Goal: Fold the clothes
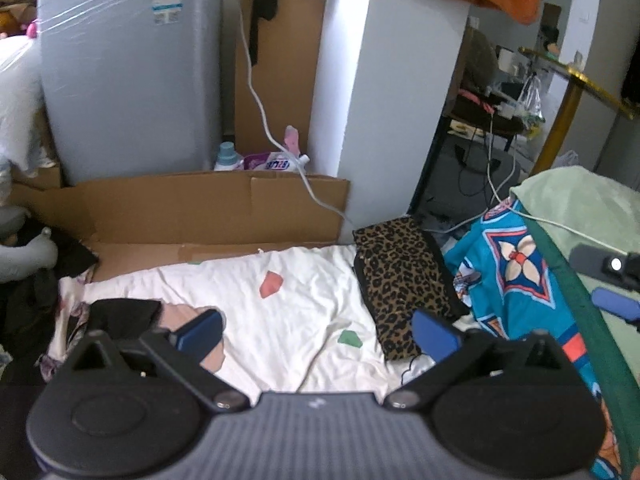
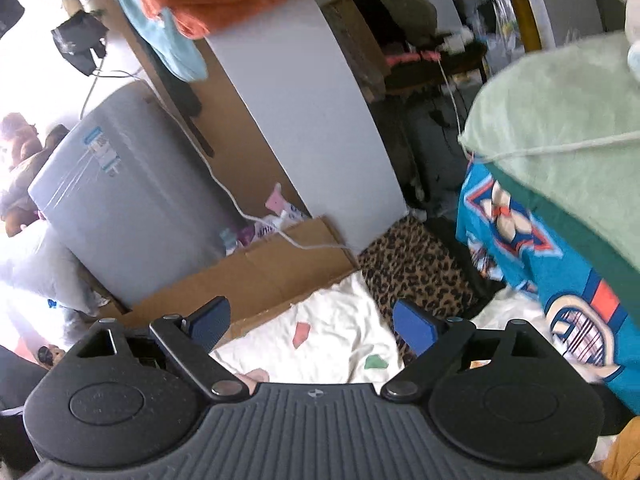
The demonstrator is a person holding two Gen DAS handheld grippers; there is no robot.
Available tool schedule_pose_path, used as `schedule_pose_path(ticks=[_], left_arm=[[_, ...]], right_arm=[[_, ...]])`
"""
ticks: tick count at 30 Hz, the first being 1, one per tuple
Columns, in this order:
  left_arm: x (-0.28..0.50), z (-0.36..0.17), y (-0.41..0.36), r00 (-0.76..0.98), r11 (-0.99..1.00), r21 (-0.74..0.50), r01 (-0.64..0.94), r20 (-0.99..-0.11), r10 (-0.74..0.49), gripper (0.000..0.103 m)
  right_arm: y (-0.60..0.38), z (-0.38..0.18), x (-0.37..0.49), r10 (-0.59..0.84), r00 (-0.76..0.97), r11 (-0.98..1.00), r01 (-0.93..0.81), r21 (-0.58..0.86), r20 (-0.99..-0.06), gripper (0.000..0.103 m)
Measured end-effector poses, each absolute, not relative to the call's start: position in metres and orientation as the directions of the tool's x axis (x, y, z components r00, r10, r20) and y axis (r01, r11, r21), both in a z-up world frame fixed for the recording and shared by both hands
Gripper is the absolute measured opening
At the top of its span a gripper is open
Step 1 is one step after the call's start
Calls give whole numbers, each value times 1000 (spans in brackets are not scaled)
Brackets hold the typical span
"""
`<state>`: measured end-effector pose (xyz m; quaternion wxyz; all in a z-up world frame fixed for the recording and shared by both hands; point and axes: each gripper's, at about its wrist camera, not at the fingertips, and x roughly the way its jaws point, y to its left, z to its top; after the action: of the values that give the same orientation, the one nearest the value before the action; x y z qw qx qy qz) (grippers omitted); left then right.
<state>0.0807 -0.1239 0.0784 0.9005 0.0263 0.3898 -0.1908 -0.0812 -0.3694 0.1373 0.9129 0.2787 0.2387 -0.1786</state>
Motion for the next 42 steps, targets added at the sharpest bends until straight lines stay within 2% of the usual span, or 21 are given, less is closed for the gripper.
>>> schedule_pose_path(ticks=[6,12,18,34,38,42], left_arm=[[57,75,-104,619,940,-87,329,-732,-284,102],[44,76,-93,610,957,-135,257,-746,-269,102],[31,71,-85,588,951,-155,267,-755,-289,102],[29,33,-74,580,985,-22,169,-806,-117,102],[29,25,-77,535,985,-40,165,-836,-123,102],[15,18,-79,527,981,6,194,-844,-99,102]], right_arm=[[-337,146,-90,-204,823,816,442,373,-530,94],[-318,141,-100,-105,816,795,412,446,-568,94],[-302,136,-110,-128,817,830,398,390,-562,94],[-278,101,-109,-81,751,871,373,320,-655,94],[-269,89,-106,-71,727,892,352,283,-683,94],[-259,79,-104,-72,704,918,323,228,-707,94]])
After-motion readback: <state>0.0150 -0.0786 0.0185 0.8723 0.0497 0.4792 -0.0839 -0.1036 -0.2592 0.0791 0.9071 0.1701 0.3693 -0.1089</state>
